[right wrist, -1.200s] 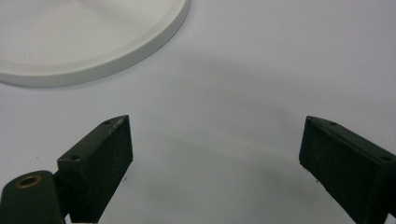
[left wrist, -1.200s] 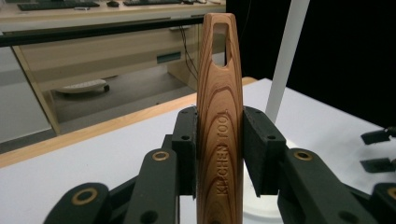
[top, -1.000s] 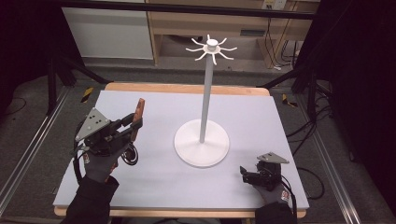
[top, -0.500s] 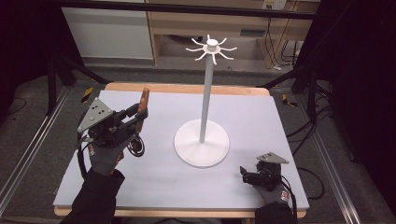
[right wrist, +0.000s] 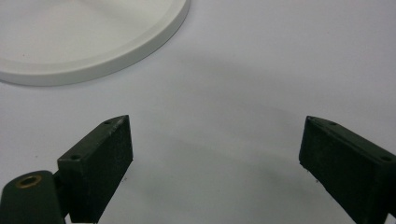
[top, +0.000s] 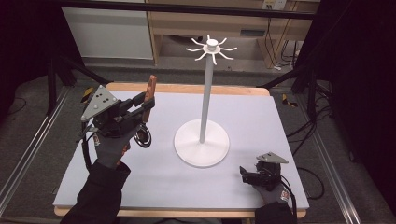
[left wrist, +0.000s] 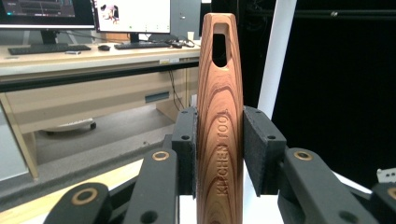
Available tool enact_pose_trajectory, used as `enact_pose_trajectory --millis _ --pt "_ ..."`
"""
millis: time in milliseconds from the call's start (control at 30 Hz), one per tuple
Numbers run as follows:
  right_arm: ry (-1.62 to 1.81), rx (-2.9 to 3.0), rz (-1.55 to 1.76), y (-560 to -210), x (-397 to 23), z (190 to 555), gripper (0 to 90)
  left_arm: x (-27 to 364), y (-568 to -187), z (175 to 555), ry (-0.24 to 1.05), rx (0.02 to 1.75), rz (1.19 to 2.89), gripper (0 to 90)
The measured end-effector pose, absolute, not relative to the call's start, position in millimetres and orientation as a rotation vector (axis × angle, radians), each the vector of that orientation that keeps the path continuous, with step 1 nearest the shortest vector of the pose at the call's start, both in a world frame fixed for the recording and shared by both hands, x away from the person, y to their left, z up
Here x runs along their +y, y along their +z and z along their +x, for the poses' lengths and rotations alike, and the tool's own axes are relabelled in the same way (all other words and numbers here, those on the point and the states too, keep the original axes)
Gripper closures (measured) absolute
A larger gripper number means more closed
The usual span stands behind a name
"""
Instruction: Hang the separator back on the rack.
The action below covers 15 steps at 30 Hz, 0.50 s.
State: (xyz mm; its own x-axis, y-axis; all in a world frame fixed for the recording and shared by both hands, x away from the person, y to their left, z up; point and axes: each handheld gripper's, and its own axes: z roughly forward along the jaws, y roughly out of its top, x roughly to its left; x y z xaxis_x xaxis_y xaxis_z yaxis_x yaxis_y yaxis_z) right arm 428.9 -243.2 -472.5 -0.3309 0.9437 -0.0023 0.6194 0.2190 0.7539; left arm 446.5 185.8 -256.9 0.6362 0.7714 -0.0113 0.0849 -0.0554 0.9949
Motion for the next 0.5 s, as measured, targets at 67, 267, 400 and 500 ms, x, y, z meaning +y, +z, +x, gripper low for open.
enact_pose_trajectory --millis 67,267,400,500 --pt "0.916 2.029 1.440 -473.0 -243.0 429.3 10.1 183.5 -252.4 447.2 0.652 0.734 1.541 67.2" --pt "0.914 2.029 1.441 -473.1 -243.2 429.5 10.1 170.3 -238.4 449.6 0.660 0.705 1.531 67.2" --pt "0.916 2.030 1.443 -473.0 -243.2 429.5 10.1 162.3 -231.0 449.1 0.673 0.677 1.525 67.2" --pt "0.918 2.029 1.443 -472.9 -243.3 429.7 10.1 157.7 -228.4 447.6 0.660 0.673 1.529 67.2"
